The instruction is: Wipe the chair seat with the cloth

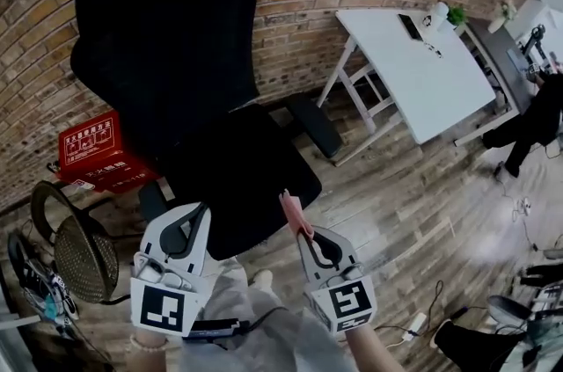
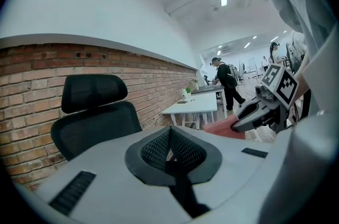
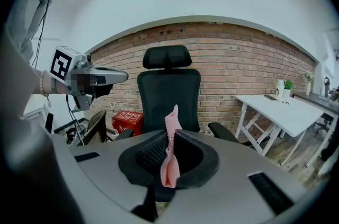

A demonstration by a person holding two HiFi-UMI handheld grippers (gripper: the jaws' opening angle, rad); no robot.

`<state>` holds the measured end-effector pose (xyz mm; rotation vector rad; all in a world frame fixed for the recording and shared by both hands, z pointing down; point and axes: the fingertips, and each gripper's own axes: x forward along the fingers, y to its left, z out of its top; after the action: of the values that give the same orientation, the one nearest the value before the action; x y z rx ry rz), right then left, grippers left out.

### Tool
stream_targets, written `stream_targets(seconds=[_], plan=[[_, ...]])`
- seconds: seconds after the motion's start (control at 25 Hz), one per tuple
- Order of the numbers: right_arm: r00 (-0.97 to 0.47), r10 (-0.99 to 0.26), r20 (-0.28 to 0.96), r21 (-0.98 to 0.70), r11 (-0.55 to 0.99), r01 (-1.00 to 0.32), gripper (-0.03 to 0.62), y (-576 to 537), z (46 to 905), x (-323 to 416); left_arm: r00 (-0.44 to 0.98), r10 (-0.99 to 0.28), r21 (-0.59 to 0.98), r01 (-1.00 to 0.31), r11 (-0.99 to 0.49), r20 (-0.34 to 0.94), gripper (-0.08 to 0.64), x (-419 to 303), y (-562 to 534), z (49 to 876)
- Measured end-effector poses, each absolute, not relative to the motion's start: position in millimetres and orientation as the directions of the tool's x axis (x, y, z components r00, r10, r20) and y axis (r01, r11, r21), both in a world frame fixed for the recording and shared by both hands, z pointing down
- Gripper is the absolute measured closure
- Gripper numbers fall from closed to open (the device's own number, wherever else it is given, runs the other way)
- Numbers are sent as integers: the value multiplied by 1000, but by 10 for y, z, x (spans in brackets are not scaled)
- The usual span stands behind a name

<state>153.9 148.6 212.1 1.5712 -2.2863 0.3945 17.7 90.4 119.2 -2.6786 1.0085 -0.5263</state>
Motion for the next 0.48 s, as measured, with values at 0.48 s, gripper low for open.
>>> stream_targets(seconds=[0.48], plan=[[-345,-800,491,-39,375,-926,537,455,2948,1035,670,-668,-296,-599,-744,323,541,-370,-149,2006]])
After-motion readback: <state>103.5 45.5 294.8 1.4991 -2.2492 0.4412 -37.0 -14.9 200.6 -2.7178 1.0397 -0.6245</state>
